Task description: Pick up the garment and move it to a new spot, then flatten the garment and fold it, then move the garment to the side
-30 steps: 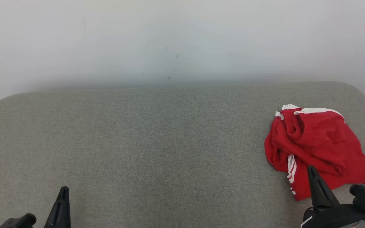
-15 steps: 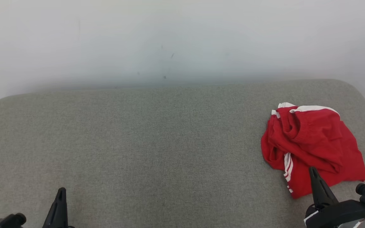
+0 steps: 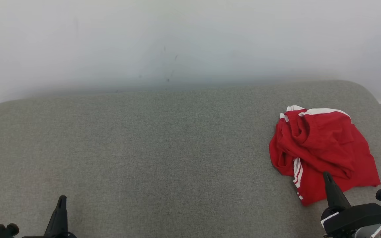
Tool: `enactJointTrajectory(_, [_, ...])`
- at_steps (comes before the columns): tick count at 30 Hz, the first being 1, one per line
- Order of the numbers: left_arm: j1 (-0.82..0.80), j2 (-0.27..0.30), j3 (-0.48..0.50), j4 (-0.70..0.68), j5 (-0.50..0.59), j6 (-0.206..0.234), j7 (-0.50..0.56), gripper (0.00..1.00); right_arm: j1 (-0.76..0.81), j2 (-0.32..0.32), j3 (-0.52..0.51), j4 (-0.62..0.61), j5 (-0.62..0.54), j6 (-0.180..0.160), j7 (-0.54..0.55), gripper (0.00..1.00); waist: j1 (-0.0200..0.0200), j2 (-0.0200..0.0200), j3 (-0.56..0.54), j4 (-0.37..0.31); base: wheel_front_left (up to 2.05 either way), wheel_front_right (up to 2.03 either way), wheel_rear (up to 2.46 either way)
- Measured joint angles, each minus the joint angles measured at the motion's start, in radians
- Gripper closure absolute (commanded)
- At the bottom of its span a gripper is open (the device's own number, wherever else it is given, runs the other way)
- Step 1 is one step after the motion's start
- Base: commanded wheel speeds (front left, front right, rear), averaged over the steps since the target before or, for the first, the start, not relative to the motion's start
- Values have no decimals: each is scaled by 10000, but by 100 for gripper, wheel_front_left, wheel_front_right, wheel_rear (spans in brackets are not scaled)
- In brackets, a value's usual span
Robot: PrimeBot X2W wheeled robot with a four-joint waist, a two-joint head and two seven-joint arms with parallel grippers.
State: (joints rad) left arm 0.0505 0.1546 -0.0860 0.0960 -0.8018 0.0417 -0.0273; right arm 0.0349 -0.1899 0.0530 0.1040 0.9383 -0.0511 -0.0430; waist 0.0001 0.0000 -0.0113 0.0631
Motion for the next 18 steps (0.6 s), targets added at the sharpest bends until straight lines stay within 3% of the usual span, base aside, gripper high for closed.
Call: enactJointTrajectory(18, [-376,-313,497,554,-2311,-435,407,100,-281,420,-535,546,1883,462,445,100,0,0,38,-181,0,0,0])
